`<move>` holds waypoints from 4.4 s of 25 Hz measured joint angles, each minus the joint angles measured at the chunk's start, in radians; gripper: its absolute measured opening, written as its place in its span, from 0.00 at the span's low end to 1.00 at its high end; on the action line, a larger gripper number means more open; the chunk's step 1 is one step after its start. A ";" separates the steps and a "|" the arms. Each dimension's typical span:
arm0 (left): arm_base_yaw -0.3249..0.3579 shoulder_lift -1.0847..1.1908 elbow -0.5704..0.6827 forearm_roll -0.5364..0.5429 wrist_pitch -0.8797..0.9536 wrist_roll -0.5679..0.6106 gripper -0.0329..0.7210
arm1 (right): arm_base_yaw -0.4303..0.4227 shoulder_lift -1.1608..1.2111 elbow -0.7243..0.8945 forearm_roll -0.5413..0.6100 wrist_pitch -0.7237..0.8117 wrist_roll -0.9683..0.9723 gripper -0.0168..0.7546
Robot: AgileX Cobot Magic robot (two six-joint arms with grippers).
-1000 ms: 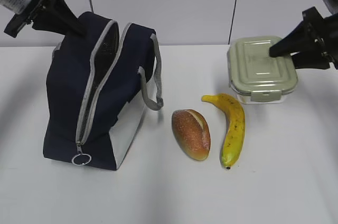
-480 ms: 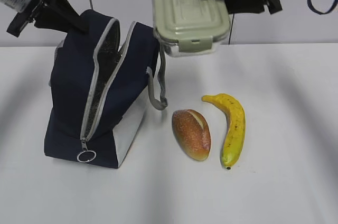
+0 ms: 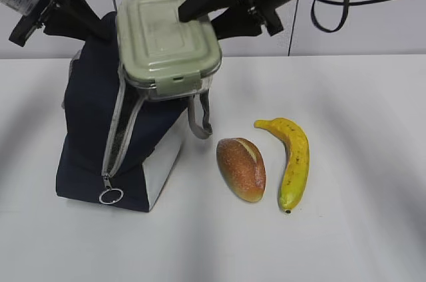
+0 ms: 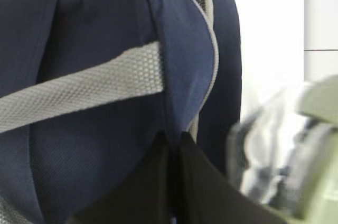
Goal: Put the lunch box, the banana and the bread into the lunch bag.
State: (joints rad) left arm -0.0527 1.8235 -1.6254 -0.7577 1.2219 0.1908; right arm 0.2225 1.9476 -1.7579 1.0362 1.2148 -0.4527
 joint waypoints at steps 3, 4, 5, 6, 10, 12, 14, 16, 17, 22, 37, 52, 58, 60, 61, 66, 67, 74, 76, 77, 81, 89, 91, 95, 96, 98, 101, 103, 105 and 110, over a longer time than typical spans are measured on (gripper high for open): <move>0.000 0.000 0.000 -0.005 0.000 0.000 0.04 | 0.017 0.049 0.000 -0.002 -0.035 -0.004 0.48; 0.000 0.000 0.000 -0.005 0.000 0.000 0.04 | 0.018 0.062 0.000 -0.002 -0.048 -0.004 0.48; 0.000 0.000 0.000 -0.005 0.000 0.000 0.04 | 0.018 0.075 0.000 -0.004 -0.062 -0.004 0.48; 0.000 0.000 0.000 -0.005 0.000 0.000 0.04 | 0.018 0.087 0.000 -0.006 -0.076 -0.004 0.48; 0.000 0.000 0.000 -0.008 0.000 0.000 0.04 | 0.026 0.103 -0.012 -0.060 -0.163 -0.001 0.48; 0.000 0.000 0.000 -0.010 0.000 0.000 0.04 | 0.048 0.103 -0.031 -0.110 -0.206 0.026 0.48; 0.000 0.000 0.000 -0.015 0.000 0.000 0.04 | 0.075 0.103 -0.045 -0.175 -0.238 0.054 0.48; 0.000 0.000 0.000 -0.021 0.000 0.000 0.04 | 0.116 0.103 -0.060 -0.256 -0.264 0.094 0.48; 0.000 0.000 0.000 -0.022 0.000 0.000 0.04 | 0.135 0.103 -0.064 -0.291 -0.278 0.113 0.48; 0.000 0.000 0.000 -0.024 0.000 0.000 0.04 | 0.197 0.131 -0.080 -0.353 -0.312 0.173 0.48; 0.001 0.000 0.000 -0.029 -0.003 0.000 0.04 | 0.254 0.306 -0.175 -0.270 -0.383 0.178 0.48; 0.001 0.000 0.000 -0.002 -0.003 0.000 0.04 | 0.271 0.349 -0.185 -0.278 -0.458 0.180 0.57; 0.001 0.000 0.000 0.001 -0.003 0.000 0.04 | 0.254 0.342 -0.266 -0.390 -0.307 0.180 0.57; 0.001 0.000 0.000 0.012 -0.003 0.000 0.04 | 0.241 0.336 -0.322 -0.433 -0.219 0.180 0.57; 0.001 0.000 0.000 0.018 -0.003 0.000 0.04 | 0.235 0.331 -0.347 -0.446 -0.179 0.180 0.57; 0.001 0.000 0.000 0.037 -0.002 0.000 0.04 | 0.207 0.309 -0.471 -0.561 -0.005 0.201 0.57; 0.001 0.000 0.000 0.037 -0.002 0.000 0.04 | 0.207 0.307 -0.490 -0.616 0.005 0.217 0.57; 0.001 0.000 0.000 0.038 -0.002 0.000 0.04 | 0.203 0.272 -0.509 -0.859 0.026 0.348 0.57; 0.001 0.000 0.000 0.038 -0.002 0.000 0.04 | 0.203 0.247 -0.509 -0.904 0.030 0.364 0.57; 0.001 0.000 0.000 0.038 -0.002 0.000 0.04 | 0.203 0.233 -0.507 -0.925 0.030 0.371 0.57; 0.001 0.000 0.000 0.039 -0.002 0.000 0.04 | 0.203 0.170 -0.437 -1.003 0.030 0.387 0.57; 0.001 0.000 0.000 0.039 -0.001 0.000 0.04 | 0.184 0.032 -0.095 -1.116 0.030 0.480 0.57; 0.001 0.000 0.000 0.039 -0.001 0.000 0.04 | 0.158 0.007 -0.010 -1.116 0.028 0.506 0.57; 0.001 0.000 0.000 0.039 -0.001 0.000 0.04 | 0.097 -0.052 0.178 -1.076 -0.036 0.529 0.57; 0.001 0.000 0.000 0.039 -0.001 0.000 0.04 | 0.084 -0.065 0.216 -1.065 -0.063 0.535 0.57; 0.001 0.000 0.000 0.039 -0.001 0.000 0.04 | 0.068 -0.079 0.296 -1.048 -0.122 0.554 0.57; 0.001 0.000 0.000 0.039 -0.001 0.000 0.04 | 0.067 -0.079 0.381 -1.012 -0.218 0.575 0.62; 0.001 0.000 0.000 0.040 -0.001 0.000 0.04 | 0.067 -0.079 0.406 -0.990 -0.275 0.603 0.68; 0.001 0.000 0.000 0.040 -0.001 0.000 0.04 | 0.067 -0.070 0.410 -0.994 -0.327 0.658 0.74; 0.001 0.000 0.000 0.040 -0.001 0.000 0.04 | 0.067 0.002 0.410 -1.047 -0.382 0.769 0.77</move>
State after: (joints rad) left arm -0.0517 1.8235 -1.6254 -0.7174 1.2212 0.1908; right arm 0.2890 1.9499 -1.3478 -0.0107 0.8327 0.3164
